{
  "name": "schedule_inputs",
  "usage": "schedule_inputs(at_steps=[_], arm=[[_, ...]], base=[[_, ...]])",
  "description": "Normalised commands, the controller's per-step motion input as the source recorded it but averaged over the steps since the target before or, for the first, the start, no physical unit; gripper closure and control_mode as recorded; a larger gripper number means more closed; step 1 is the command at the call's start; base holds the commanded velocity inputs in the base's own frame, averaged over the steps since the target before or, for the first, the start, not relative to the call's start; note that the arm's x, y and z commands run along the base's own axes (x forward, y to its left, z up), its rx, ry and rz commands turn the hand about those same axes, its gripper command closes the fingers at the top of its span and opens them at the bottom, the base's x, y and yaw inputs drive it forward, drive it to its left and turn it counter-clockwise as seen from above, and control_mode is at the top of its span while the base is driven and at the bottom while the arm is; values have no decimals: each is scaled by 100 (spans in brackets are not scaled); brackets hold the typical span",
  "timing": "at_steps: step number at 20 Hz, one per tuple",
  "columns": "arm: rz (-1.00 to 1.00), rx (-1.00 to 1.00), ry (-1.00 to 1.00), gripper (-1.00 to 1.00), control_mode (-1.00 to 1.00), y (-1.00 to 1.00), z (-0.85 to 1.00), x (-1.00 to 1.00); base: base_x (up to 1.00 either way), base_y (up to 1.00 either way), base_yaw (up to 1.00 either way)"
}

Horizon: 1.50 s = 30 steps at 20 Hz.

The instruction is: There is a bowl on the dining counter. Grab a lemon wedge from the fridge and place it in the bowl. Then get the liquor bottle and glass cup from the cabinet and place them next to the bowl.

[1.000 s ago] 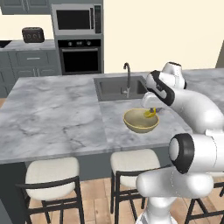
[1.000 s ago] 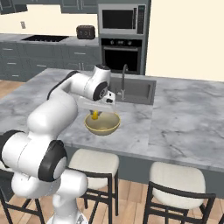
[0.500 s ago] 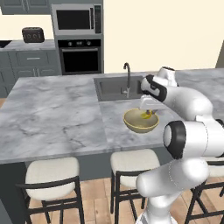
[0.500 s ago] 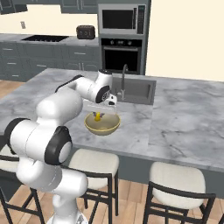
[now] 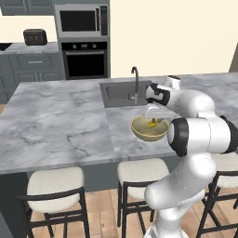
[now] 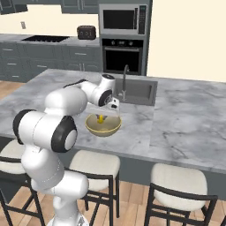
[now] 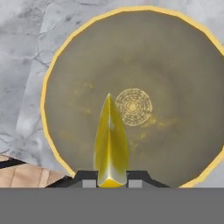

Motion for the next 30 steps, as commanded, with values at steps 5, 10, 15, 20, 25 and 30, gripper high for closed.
schedule_inputs(at_steps=[5, 10, 15, 20, 25, 30], arm=[[0, 0, 0, 100, -100, 0, -30, 25], [0, 0, 0, 100, -100, 0, -31, 22], [0, -1, 0, 100, -100, 0, -27, 10], [0, -1, 0, 100, -100, 0, -20, 0], [0, 0, 0, 100, -100, 0, -16, 0], [0, 0, 0, -100, -100, 0, -12, 6]], base=[[0, 0, 0], [0, 0, 0], [0, 0, 0], [0, 0, 0], [0, 0, 0], [0, 0, 0]])
